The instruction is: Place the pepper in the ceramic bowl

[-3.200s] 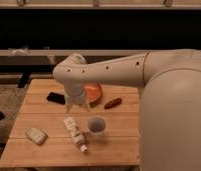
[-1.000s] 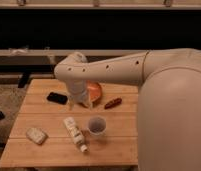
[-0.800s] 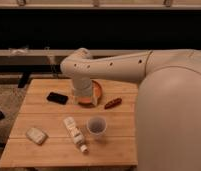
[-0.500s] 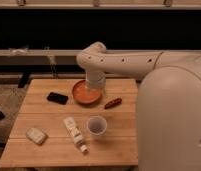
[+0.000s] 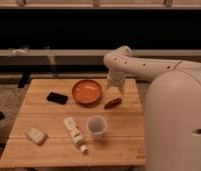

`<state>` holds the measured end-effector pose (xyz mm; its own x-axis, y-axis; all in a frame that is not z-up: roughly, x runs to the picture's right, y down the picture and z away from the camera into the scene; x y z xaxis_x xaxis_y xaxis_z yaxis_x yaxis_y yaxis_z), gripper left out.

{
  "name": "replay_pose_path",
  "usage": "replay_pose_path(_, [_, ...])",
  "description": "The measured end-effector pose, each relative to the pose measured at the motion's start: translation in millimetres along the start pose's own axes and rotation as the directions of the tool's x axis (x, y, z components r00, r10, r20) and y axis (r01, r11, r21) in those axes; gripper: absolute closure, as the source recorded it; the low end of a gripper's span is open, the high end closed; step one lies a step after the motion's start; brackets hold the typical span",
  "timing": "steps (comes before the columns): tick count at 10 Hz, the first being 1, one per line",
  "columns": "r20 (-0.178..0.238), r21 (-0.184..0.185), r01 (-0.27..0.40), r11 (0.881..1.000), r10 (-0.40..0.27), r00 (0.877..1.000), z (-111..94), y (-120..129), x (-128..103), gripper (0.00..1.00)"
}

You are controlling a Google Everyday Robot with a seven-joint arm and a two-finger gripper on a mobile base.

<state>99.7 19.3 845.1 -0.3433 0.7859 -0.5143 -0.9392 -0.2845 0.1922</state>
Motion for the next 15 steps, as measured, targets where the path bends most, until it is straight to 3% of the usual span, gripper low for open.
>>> replay_pose_path(2, [-0.013,-0.017,-0.051,0.999,0.050,0.999,38.9,-3.0,-4.8,0.35])
replay_pose_path(4, [-0.029,-0.019,-0.077,0.997,0.076,0.997,62.6,-4.3,-14.3,0.35])
replay_pose_path(10, [-0.123,0.024,-0.128,0.991,0.130,0.984,89.4,-11.9,-14.4,0.35])
replay_pose_path(15, [-0.174,0.012,-0.132,0.991,0.132,0.976,108.0,-4.2,-4.8,0.35])
